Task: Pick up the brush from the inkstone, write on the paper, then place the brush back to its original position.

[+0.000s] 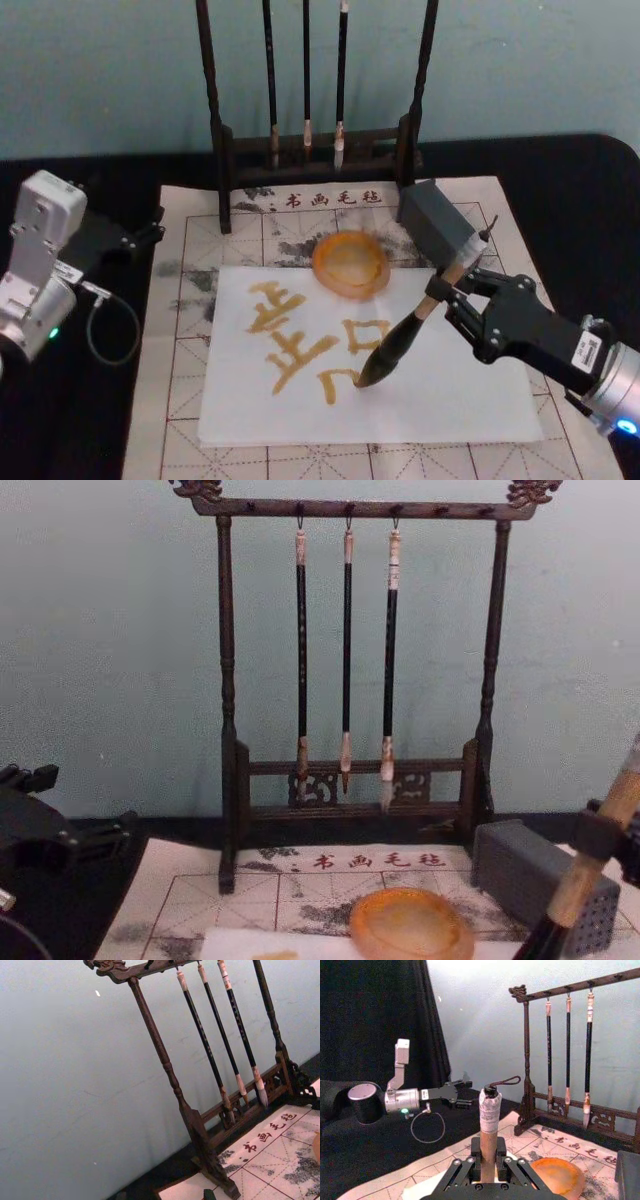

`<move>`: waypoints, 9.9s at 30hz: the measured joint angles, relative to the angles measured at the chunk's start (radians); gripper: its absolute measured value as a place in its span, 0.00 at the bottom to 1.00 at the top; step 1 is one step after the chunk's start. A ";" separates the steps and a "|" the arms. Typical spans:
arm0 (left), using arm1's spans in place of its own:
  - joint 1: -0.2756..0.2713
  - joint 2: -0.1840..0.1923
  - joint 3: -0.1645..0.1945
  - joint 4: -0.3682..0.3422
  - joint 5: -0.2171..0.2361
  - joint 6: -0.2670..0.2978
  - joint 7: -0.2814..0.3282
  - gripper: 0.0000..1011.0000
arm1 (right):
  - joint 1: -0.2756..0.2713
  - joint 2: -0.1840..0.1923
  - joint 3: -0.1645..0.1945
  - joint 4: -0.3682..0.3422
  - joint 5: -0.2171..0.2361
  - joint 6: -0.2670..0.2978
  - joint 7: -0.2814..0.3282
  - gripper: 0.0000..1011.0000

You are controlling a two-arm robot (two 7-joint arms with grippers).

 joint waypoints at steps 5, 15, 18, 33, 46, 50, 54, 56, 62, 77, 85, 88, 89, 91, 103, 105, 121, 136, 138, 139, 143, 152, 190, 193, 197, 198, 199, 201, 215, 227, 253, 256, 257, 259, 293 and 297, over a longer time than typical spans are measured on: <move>0.000 0.000 0.000 0.000 0.000 0.000 0.000 0.99 | -0.011 0.009 0.005 -0.010 0.005 -0.007 0.009 0.19; 0.000 0.000 0.000 0.000 0.000 0.000 0.000 0.99 | -0.029 0.028 0.012 -0.025 0.010 -0.020 0.029 0.19; 0.000 0.000 0.000 0.000 0.000 0.000 0.000 0.99 | -0.032 0.032 0.012 -0.028 0.011 -0.022 0.035 0.19; 0.000 0.000 0.000 0.000 0.000 0.000 0.000 0.99 | -0.035 0.036 0.021 -0.040 0.022 -0.035 0.044 0.19; 0.000 0.000 0.000 0.000 0.000 0.000 0.000 0.99 | 0.044 -0.023 0.055 -0.017 0.123 0.038 -0.031 0.19; 0.000 0.000 0.000 0.000 0.000 0.000 0.000 0.99 | 0.085 -0.054 0.062 0.009 0.170 0.095 -0.093 0.19; 0.000 0.000 0.000 0.000 0.000 0.000 0.000 0.99 | 0.123 -0.081 0.065 0.035 0.215 0.148 -0.155 0.19; 0.000 0.000 0.000 0.000 0.000 0.000 0.000 0.99 | 0.145 -0.096 0.066 0.053 0.244 0.182 -0.192 0.19; 0.000 0.000 0.000 0.000 0.000 0.000 0.000 0.99 | 0.204 -0.128 0.057 0.102 0.335 0.298 -0.297 0.19; 0.000 0.000 0.000 0.000 0.000 0.000 0.000 0.99 | 0.313 -0.199 0.021 0.213 0.447 0.394 -0.464 0.19; 0.000 0.000 0.000 0.000 0.000 0.000 0.000 0.99 | 0.354 -0.228 0.007 0.265 0.482 0.395 -0.507 0.19; 0.000 0.000 0.000 0.000 0.000 0.000 0.000 0.99 | 0.372 -0.239 0.001 0.291 0.497 0.394 -0.528 0.19; 0.000 0.000 0.000 0.000 0.000 0.000 0.000 0.99 | 0.375 -0.240 0.000 0.296 0.500 0.393 -0.532 0.19; 0.000 0.000 0.000 0.000 0.000 0.000 0.000 0.99 | 0.382 -0.243 -0.003 0.305 0.505 0.391 -0.537 0.19; 0.000 0.000 0.000 0.000 0.000 0.000 0.000 0.99 | 0.413 -0.251 -0.029 0.356 0.532 0.368 -0.557 0.19; 0.000 0.000 0.000 0.000 0.000 0.000 0.000 0.99 | 0.415 -0.252 -0.033 0.360 0.535 0.366 -0.560 0.19; 0.000 0.000 0.000 0.000 0.000 0.000 0.000 0.99 | 0.434 -0.252 -0.075 0.392 0.569 0.350 -0.583 0.19; 0.000 0.000 0.000 0.000 0.000 0.000 0.000 0.99 | 0.439 -0.242 -0.095 0.394 0.589 0.339 -0.597 0.19; 0.000 0.000 0.000 0.000 0.000 0.000 0.000 0.99 | 0.439 -0.242 -0.095 0.394 0.589 0.339 -0.597 0.19; 0.000 0.000 0.000 0.000 0.000 0.000 0.000 0.99 | 0.439 -0.242 -0.095 0.394 0.589 0.339 -0.597 0.19; 0.000 0.000 0.000 0.000 0.000 0.000 0.000 0.99 | 0.439 -0.242 -0.094 0.393 0.588 0.340 -0.596 0.19; 0.000 0.000 0.000 0.000 0.000 0.000 0.000 0.99 | 0.438 -0.243 -0.093 0.393 0.588 0.341 -0.595 0.28; 0.000 0.000 0.000 0.000 0.000 0.000 0.000 0.99 | 0.435 -0.236 -0.092 0.396 0.598 0.341 -0.598 0.99; 0.000 0.000 0.000 0.000 0.000 0.000 0.000 0.99 | 0.430 -0.229 -0.090 0.391 0.605 0.340 -0.603 0.99; 0.000 0.000 0.000 0.000 0.000 0.000 0.000 0.99 | 0.407 -0.207 -0.083 0.364 0.621 0.339 -0.611 0.99; 0.000 0.000 0.000 0.000 0.000 0.000 0.000 0.99 | 0.402 -0.202 -0.082 0.357 0.624 0.339 -0.612 0.99; 0.000 0.000 0.000 0.000 0.000 0.000 0.000 0.99 | 0.387 -0.190 -0.078 0.340 0.630 0.336 -0.614 0.99; 0.000 0.000 0.000 0.000 0.000 0.000 0.000 0.99 | 0.373 -0.178 -0.075 0.324 0.636 0.335 -0.617 0.99; 0.000 0.000 0.000 0.000 0.000 0.000 0.000 0.99 | 0.205 -0.049 -0.076 0.134 0.521 0.217 -0.566 0.99; 0.000 0.000 0.000 0.000 0.000 0.000 0.000 0.99 | 0.168 0.011 -0.160 0.111 0.151 0.067 -0.540 0.99; 0.000 0.000 0.000 0.000 0.000 0.000 0.000 0.99 | 0.226 0.018 -0.239 0.165 -0.201 0.117 -0.569 0.99; 0.000 0.000 0.000 0.000 0.000 0.000 0.000 0.99 | 0.226 0.012 -0.237 0.169 -0.214 0.115 -0.571 0.99; 0.000 0.000 0.000 0.000 0.000 0.000 0.000 0.99 | 0.226 0.012 -0.237 0.169 -0.214 0.115 -0.571 0.99; 0.000 0.000 0.000 0.000 0.000 0.000 0.000 0.99 | 0.226 0.012 -0.237 0.168 -0.214 0.115 -0.571 0.99; 0.000 0.000 0.000 0.000 0.000 0.000 0.000 0.99 | 0.226 0.016 -0.236 0.165 -0.204 0.117 -0.570 0.99; 0.000 0.000 0.000 0.000 0.000 0.000 0.000 0.99 | 0.226 0.016 -0.236 0.165 -0.203 0.117 -0.570 0.99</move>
